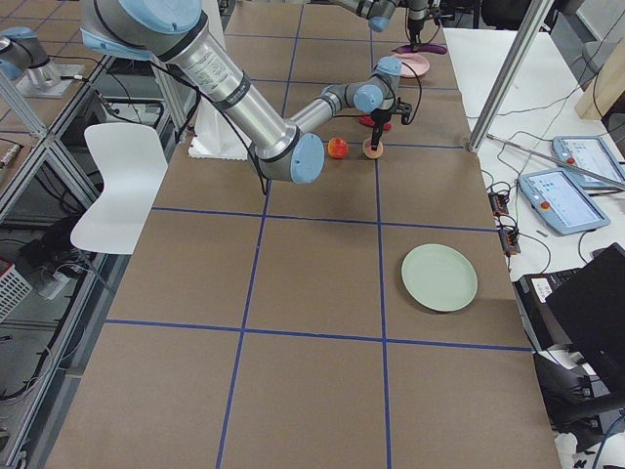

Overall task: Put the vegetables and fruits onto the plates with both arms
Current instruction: 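Release the eggplant on the pink plate while the right gripper grasps the peach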

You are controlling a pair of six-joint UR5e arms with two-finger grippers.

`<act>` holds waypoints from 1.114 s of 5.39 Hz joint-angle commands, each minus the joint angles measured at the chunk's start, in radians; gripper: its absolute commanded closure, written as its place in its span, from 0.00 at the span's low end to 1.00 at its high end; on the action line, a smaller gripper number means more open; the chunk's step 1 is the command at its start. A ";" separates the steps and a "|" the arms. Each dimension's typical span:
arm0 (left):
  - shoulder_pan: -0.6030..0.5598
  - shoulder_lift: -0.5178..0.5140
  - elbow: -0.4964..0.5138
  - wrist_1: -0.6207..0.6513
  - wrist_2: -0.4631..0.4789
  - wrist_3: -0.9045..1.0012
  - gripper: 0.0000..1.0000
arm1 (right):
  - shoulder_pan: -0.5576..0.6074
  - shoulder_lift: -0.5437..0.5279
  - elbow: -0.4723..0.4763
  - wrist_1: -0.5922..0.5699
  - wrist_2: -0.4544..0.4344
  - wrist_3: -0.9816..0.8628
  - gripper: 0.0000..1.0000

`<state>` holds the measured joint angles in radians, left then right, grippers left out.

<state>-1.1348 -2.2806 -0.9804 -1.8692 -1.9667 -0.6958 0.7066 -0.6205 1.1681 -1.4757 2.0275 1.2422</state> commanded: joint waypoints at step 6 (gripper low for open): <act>0.023 0.003 0.006 -0.010 0.075 0.087 0.00 | -0.027 -0.013 -0.001 0.005 -0.004 0.003 0.00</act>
<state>-1.1109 -2.2784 -0.9730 -1.8767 -1.8946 -0.6114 0.6824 -0.6326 1.1673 -1.4735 2.0237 1.2467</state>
